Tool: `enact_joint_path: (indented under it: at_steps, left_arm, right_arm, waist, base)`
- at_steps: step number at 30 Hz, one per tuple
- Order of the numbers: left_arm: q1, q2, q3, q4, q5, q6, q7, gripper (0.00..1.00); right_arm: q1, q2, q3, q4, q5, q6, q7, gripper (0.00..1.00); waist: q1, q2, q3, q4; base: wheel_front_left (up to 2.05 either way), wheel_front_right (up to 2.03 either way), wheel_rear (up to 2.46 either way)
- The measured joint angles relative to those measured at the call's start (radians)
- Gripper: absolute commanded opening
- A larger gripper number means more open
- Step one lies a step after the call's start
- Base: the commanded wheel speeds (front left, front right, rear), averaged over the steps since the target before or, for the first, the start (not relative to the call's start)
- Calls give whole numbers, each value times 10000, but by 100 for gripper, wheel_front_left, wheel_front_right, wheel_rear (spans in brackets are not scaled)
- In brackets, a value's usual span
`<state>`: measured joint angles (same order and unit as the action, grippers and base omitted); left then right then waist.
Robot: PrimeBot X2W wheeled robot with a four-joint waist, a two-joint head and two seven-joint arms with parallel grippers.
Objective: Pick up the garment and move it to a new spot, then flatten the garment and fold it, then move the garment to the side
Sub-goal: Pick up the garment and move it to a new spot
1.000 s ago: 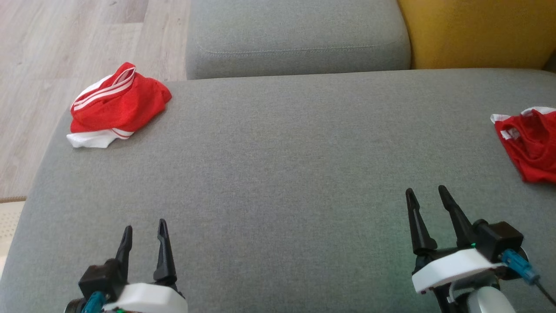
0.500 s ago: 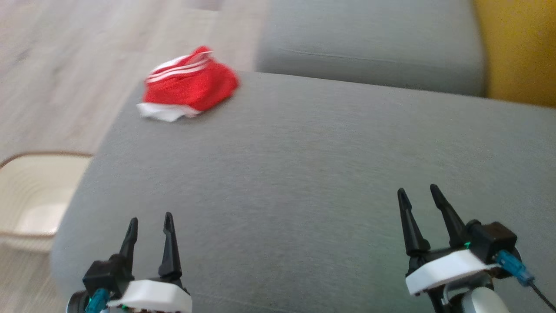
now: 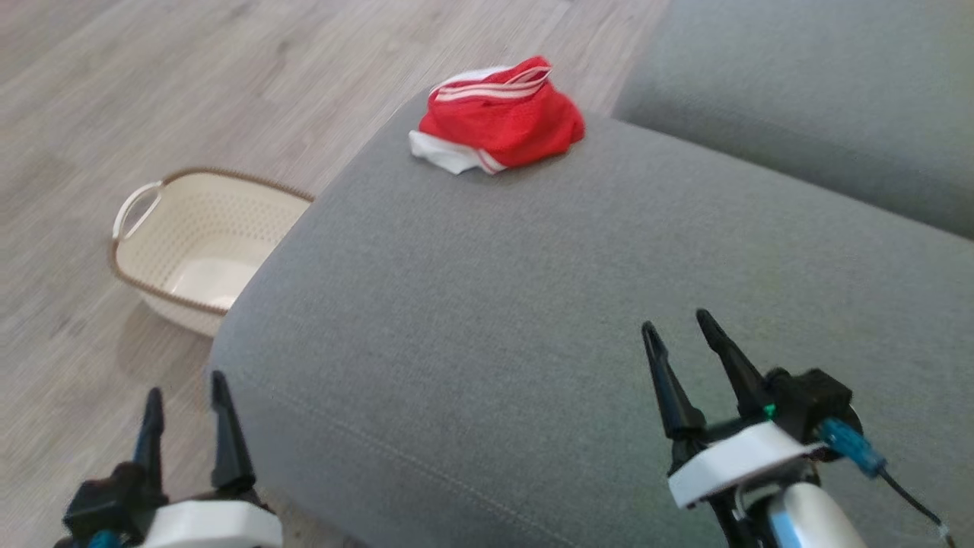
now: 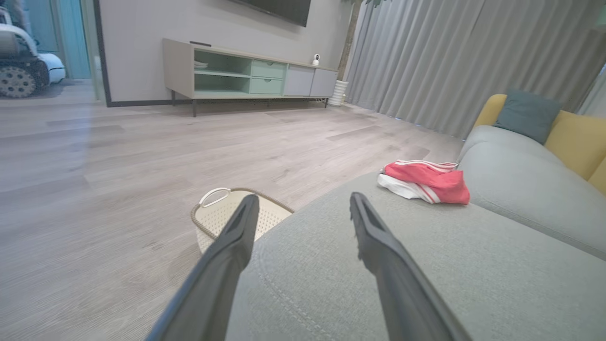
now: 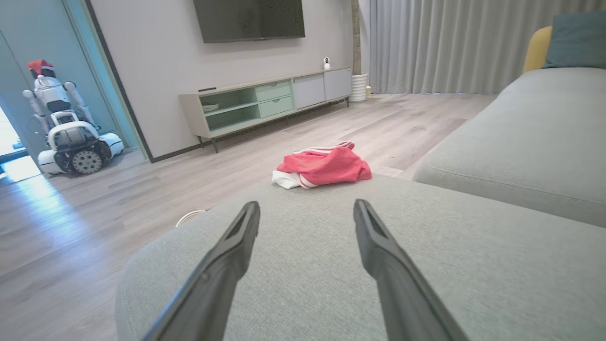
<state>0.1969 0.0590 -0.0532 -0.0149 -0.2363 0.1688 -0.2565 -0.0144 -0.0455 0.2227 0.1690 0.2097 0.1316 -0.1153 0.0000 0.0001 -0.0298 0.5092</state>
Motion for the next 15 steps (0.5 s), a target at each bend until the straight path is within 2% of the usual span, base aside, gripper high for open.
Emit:
enact_joint_path:
  at_steps: [5,15]
  left_arm:
    - [93,-12,67,-364,-75,167,0,100]
    - [251,-17,73,-405,-130,173,0,100]
  right_arm:
    - [-314,-2,199,265,0,0,13,100]
    - [-376,-2,15,387,-52,0,6,100]
  waist:
    - [0,0,230,166]
    - [0,0,343,224]
  base:
    - [0,0,0]
    - [0,0,0]
